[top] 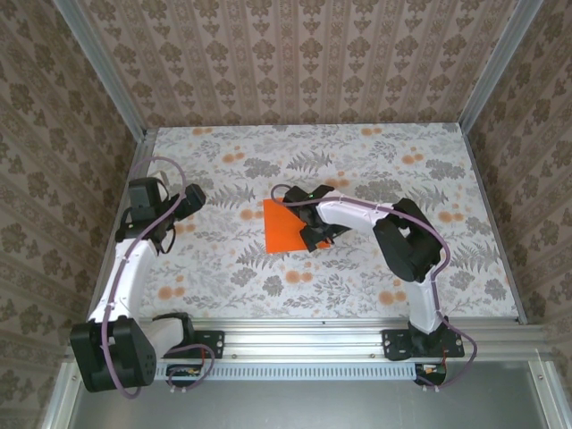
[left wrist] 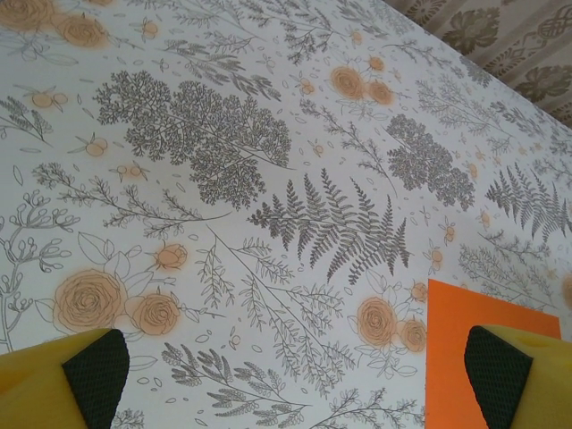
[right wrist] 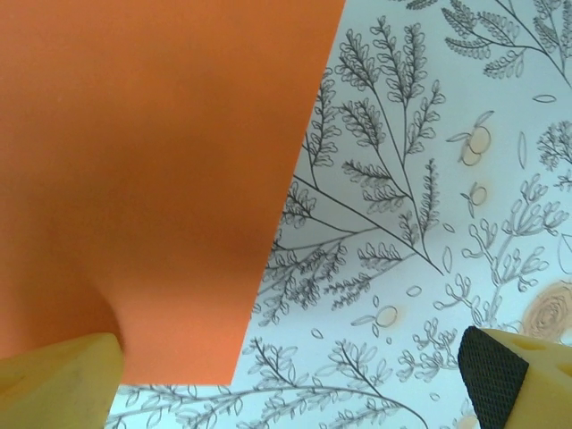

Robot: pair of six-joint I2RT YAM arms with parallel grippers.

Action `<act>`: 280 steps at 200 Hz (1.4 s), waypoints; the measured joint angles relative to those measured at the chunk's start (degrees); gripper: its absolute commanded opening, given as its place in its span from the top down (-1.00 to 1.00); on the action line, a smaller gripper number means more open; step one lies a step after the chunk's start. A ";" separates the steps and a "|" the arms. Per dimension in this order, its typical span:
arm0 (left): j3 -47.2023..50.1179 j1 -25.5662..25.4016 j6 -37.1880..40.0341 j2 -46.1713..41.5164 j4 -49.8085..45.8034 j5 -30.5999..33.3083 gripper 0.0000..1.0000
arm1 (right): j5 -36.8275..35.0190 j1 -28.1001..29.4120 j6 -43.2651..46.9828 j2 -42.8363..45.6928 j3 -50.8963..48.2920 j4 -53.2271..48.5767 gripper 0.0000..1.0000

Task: Fold a paper plane with a square sheet of paper (pick it up from the middle)
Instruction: Move the square sheet of paper to the center of the table, then fold the square sheet of paper in half at the center of the table.

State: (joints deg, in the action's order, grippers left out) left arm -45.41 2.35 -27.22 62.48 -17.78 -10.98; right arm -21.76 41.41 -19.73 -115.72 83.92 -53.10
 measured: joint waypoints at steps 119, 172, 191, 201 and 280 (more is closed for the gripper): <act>0.55 0.00 -2.80 2.51 0.22 -0.83 -1.00 | 8.74 0.11 -18.78 -13.84 24.55 0.42 -1.00; 0.76 0.00 -2.82 4.50 0.42 -1.25 -1.00 | 8.83 0.11 -21.42 -17.53 25.94 -0.92 -1.00; 0.76 0.00 -2.82 4.70 0.48 -1.29 -1.00 | 8.83 0.11 -21.51 -17.55 26.14 -1.01 -1.00; 0.76 0.00 -2.82 4.70 0.50 -1.29 -1.00 | 8.87 0.11 -21.66 -17.75 26.16 -1.14 -1.00; 0.76 0.00 -2.82 4.92 0.57 -1.92 -1.00 | 12.87 -0.70 -22.51 -16.44 22.01 3.06 -0.96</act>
State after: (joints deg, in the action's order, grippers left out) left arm -44.64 2.35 -30.04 67.40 -17.21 -12.91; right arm -8.88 40.71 -42.24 -132.16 105.93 -50.04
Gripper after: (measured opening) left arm 0.999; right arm 0.986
